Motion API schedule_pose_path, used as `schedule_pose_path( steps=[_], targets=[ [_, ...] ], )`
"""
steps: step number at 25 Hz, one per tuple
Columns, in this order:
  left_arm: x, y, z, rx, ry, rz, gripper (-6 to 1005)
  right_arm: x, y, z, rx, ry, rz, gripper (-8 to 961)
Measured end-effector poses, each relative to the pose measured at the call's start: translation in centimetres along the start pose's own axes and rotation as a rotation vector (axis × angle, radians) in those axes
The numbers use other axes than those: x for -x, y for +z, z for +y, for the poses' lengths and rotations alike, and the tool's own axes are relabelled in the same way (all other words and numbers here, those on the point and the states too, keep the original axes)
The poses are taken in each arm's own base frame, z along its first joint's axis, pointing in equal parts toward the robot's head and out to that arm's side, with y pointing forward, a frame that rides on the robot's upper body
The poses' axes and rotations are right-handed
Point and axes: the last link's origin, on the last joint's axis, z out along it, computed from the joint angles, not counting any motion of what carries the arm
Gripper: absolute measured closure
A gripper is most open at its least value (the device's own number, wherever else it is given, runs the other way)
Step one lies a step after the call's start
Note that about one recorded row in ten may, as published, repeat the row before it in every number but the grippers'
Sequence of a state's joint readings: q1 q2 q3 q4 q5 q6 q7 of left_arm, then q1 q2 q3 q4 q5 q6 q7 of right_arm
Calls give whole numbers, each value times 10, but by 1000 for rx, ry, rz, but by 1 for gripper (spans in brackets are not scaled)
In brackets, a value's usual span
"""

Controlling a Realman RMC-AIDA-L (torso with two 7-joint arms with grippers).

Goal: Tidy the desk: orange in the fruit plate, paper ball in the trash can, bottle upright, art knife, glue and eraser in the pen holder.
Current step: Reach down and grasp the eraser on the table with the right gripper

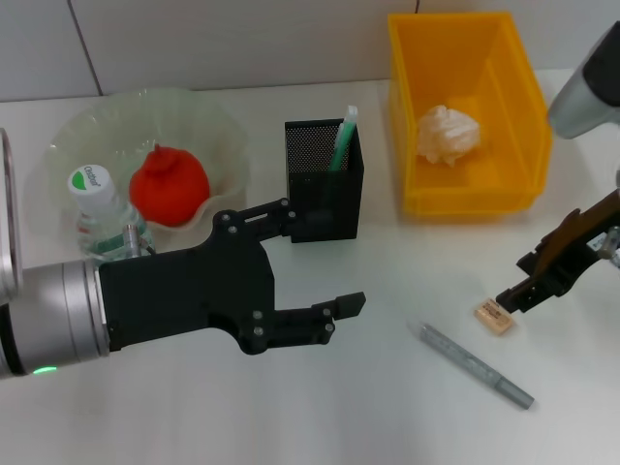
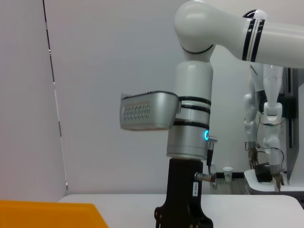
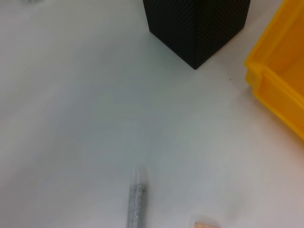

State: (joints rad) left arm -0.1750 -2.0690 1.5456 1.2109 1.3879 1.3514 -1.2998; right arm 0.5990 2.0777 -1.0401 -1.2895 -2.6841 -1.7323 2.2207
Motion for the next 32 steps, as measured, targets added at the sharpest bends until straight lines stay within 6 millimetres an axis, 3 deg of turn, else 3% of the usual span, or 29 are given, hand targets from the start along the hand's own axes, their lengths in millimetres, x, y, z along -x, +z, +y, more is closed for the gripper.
schedule_pose_path(
  steps=[9,32],
  targets=[
    [2,0,1,1,-2,-3,198,5,15,3,-7,-19,29,319],
    [4,1,4,16,3,-5,198,8,30,10,-7,-27,71,320]
  ],
)
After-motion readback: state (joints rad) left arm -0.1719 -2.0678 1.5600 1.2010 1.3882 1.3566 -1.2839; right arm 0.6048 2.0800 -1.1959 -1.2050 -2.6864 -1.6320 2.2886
